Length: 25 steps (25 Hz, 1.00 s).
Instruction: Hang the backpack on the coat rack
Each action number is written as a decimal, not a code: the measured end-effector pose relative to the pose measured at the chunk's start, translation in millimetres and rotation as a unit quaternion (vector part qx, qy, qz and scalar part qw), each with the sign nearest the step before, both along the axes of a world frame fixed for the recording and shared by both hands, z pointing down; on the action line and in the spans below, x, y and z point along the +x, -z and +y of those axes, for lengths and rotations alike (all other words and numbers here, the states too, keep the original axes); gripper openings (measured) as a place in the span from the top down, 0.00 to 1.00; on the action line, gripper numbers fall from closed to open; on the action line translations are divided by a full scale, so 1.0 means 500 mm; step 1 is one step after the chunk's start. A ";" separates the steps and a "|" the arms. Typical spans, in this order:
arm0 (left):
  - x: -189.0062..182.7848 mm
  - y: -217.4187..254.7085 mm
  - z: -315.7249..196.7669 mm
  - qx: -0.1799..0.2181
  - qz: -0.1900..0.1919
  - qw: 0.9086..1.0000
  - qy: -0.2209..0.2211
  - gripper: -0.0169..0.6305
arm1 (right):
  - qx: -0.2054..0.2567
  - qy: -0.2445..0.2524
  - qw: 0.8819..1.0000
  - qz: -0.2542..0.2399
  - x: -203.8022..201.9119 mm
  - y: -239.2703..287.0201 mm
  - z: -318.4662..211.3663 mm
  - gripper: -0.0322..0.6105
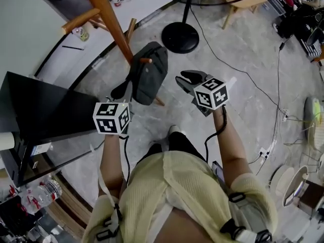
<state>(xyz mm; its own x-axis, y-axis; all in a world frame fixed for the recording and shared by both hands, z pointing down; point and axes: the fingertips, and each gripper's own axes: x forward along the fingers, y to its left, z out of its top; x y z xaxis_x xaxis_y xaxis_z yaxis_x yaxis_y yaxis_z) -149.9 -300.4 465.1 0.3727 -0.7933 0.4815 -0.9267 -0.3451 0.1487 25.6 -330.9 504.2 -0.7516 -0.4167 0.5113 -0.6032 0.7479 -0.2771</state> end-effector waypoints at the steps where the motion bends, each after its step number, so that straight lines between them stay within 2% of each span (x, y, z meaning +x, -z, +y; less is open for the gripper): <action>1: -0.001 0.006 0.004 0.004 0.010 1.000 0.002 0.97 | 0.006 -0.008 1.000 -0.007 0.000 0.015 0.006 0.76; 7: 0.001 0.029 0.037 0.013 0.081 0.997 -0.004 0.97 | 0.021 -0.044 0.998 -0.026 0.001 0.067 0.050 0.79; 10: -0.004 0.030 0.057 0.008 0.100 0.995 -0.002 0.97 | 0.016 -0.066 0.997 -0.038 0.005 0.077 0.069 0.81; 17: -0.013 0.009 0.124 -0.022 0.116 0.993 0.009 0.97 | 0.029 -0.101 0.993 -0.057 0.005 0.118 0.123 0.95; 22: -0.016 0.024 0.160 -0.008 0.102 0.995 0.005 0.97 | 0.059 -0.107 0.991 -0.058 -0.006 0.152 0.162 0.95; 25: -0.015 0.034 0.180 0.001 0.090 0.996 -0.001 0.97 | 0.070 -0.125 0.989 -0.037 -0.002 0.157 0.175 0.95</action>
